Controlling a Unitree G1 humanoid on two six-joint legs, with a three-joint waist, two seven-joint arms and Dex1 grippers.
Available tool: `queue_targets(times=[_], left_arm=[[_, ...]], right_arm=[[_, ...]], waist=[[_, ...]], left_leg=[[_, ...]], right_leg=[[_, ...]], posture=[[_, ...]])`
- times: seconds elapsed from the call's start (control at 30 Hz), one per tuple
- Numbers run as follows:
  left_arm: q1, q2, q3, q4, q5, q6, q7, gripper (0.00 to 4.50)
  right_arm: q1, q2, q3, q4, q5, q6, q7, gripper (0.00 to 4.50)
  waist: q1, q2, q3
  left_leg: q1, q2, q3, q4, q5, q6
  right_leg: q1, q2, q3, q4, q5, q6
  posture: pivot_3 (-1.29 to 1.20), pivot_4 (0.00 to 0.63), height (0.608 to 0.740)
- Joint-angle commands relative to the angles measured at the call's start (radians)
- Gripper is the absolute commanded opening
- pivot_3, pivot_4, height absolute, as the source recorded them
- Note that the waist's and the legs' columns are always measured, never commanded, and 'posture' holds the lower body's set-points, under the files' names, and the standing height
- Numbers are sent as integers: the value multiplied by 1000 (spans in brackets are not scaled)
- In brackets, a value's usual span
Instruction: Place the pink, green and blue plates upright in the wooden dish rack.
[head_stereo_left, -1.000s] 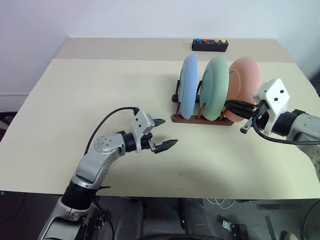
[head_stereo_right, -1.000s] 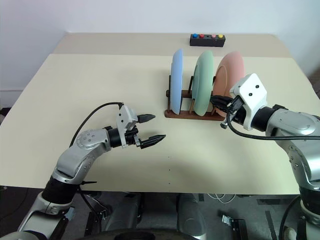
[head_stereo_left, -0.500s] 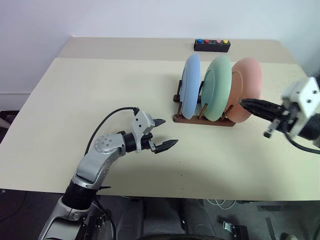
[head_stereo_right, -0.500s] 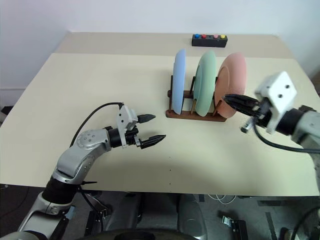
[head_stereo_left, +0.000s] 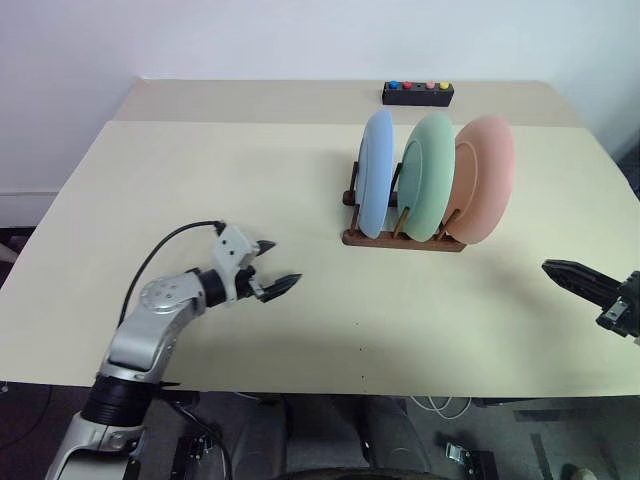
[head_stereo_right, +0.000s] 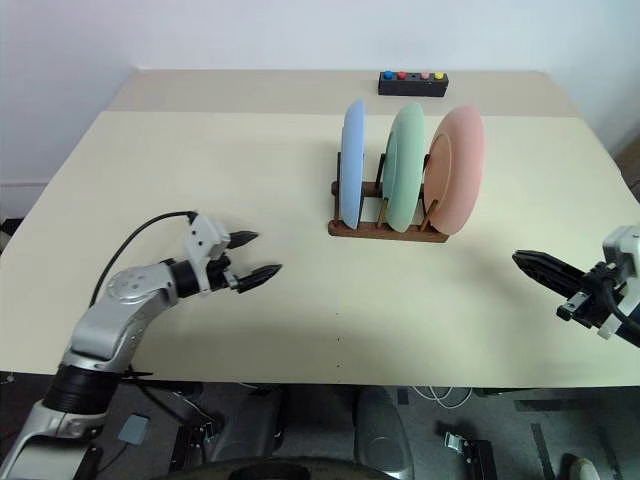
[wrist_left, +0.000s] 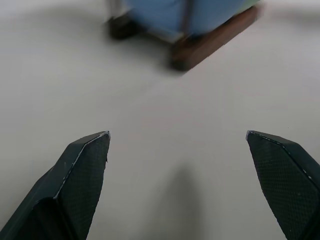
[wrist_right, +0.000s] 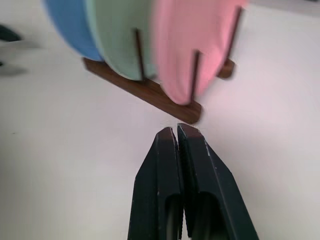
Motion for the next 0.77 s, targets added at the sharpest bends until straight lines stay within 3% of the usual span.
queue_targets(times=[0.03,0.33,0.77], left_arm=[[45,41,93,6,8,-50,9,4500],[139,65,174,-27,3,-62,36,4500],[150,23,149,-61,5,-52,73,4500]], right_arm=[[-13,11,40,72,-43,-83,21,89],[-111,-4,131,287,-93,-181,67,89],[-184,-1,181,368,-101,-212,89,89]], waist=[[0,-1,0],[1,1,0],[0,1,0]], left_leg=[[0,0,0,0,0,0],[4,0,0,0,0,0],[5,0,0,-1,0,0]], right_leg=[[0,0,0,0,0,0],[4,0,0,-1,0,0],[4,0,0,-1,0,0]], posture=[[0,150,734],[0,150,734],[0,150,734]])
